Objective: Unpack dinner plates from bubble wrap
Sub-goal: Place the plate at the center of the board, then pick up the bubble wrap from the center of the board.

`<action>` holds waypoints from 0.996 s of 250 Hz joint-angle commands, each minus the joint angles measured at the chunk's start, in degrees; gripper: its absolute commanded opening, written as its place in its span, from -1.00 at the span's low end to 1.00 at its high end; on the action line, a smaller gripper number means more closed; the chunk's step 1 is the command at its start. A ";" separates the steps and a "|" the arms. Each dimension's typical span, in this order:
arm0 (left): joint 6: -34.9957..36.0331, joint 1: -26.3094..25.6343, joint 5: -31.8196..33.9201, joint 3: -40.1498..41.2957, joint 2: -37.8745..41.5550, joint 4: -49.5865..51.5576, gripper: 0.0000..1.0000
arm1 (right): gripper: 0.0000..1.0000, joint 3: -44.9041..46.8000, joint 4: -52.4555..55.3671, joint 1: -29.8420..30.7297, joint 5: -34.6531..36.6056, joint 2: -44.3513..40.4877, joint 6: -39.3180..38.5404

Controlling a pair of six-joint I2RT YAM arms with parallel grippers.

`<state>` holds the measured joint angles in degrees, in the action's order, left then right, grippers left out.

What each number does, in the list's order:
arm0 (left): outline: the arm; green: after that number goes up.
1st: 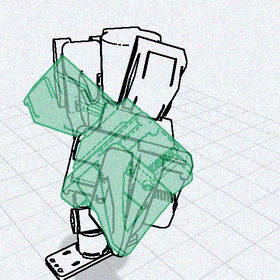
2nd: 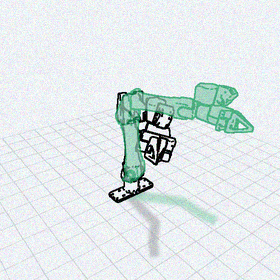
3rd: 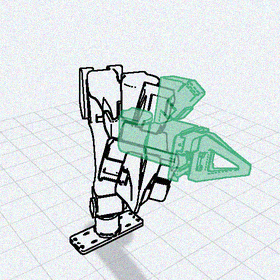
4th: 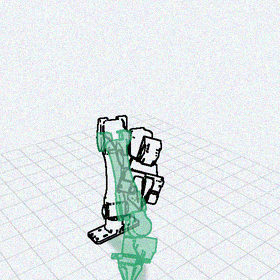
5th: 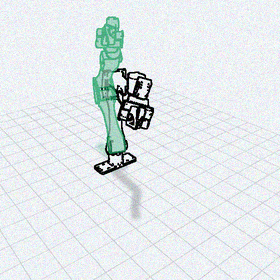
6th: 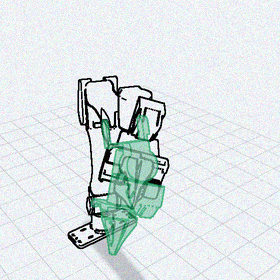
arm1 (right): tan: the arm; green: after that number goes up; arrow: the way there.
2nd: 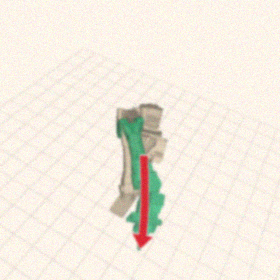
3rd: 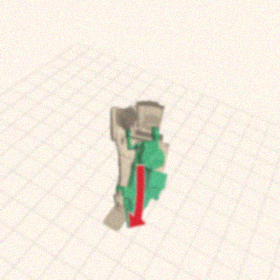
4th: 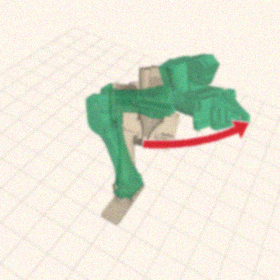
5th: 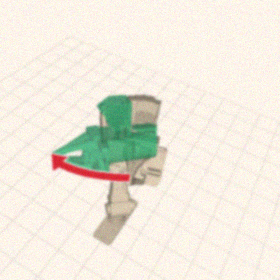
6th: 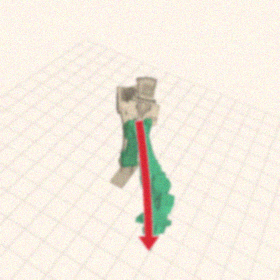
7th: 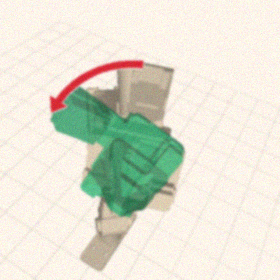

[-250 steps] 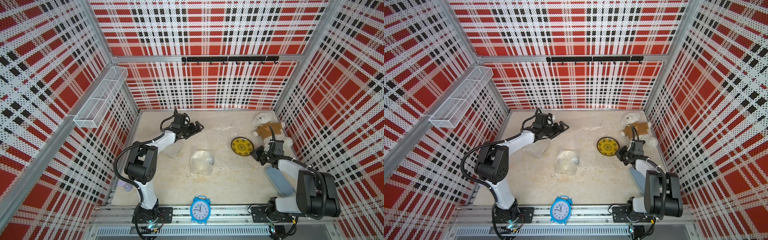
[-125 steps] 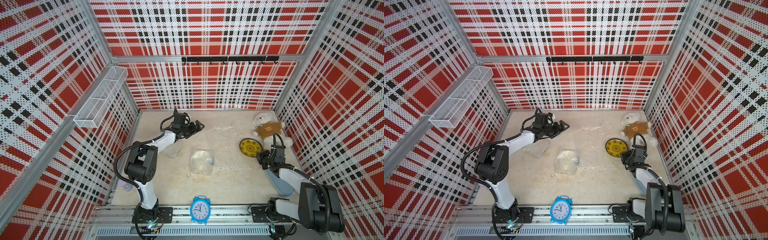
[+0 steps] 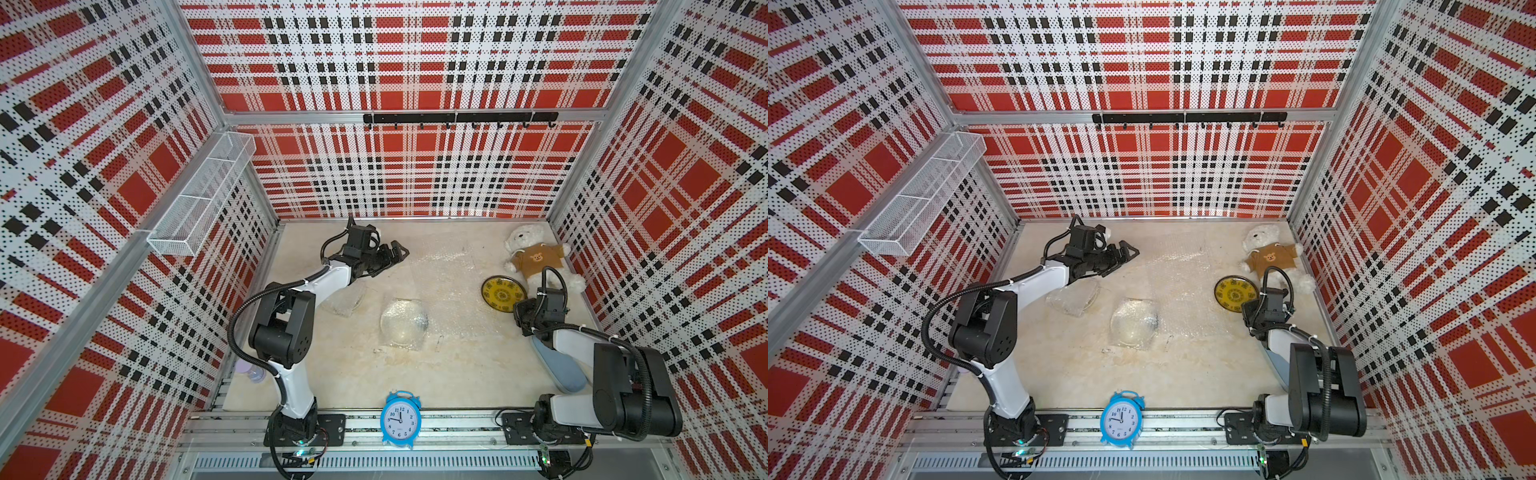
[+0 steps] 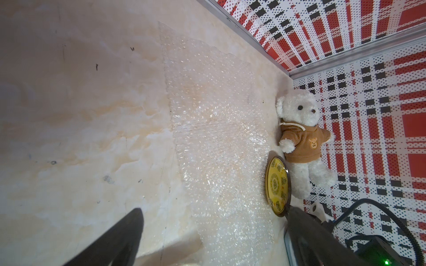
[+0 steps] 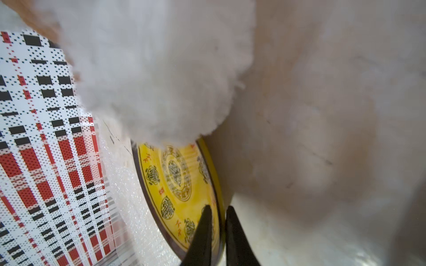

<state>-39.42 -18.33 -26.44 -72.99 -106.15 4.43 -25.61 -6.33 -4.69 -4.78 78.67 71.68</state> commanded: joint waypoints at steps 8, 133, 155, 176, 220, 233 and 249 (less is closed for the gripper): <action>2.68 0.23 0.34 -1.33 -1.72 0.78 0.99 | -0.58 -1.73 -2.94 0.56 2.58 0.46 0.45; 7.53 -4.10 1.94 -9.38 -9.35 8.75 1.00 | 0.27 -8.01 6.85 16.29 14.31 -3.44 -9.63; 7.65 -4.71 2.99 -9.80 -10.04 10.54 1.00 | 0.30 -10.36 10.25 17.67 15.01 -3.87 -12.08; 7.52 -5.16 3.30 -9.45 -10.20 10.59 0.99 | 0.31 -12.60 12.69 18.31 17.15 -4.33 -14.53; 7.24 -6.40 3.31 -10.63 -12.32 10.05 0.99 | 0.35 -16.29 9.31 18.31 11.52 -0.45 -19.98; 6.83 -6.78 2.84 -11.02 -13.14 9.55 0.99 | 0.35 -16.88 7.88 18.49 9.92 1.41 -20.55; 5.99 -7.13 2.18 -11.38 -13.82 8.86 0.99 | 0.35 -16.87 6.03 18.50 8.60 3.06 -20.79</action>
<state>-32.91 -24.49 -23.97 -82.56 -118.06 13.85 -41.30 3.75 13.47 7.35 78.37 54.17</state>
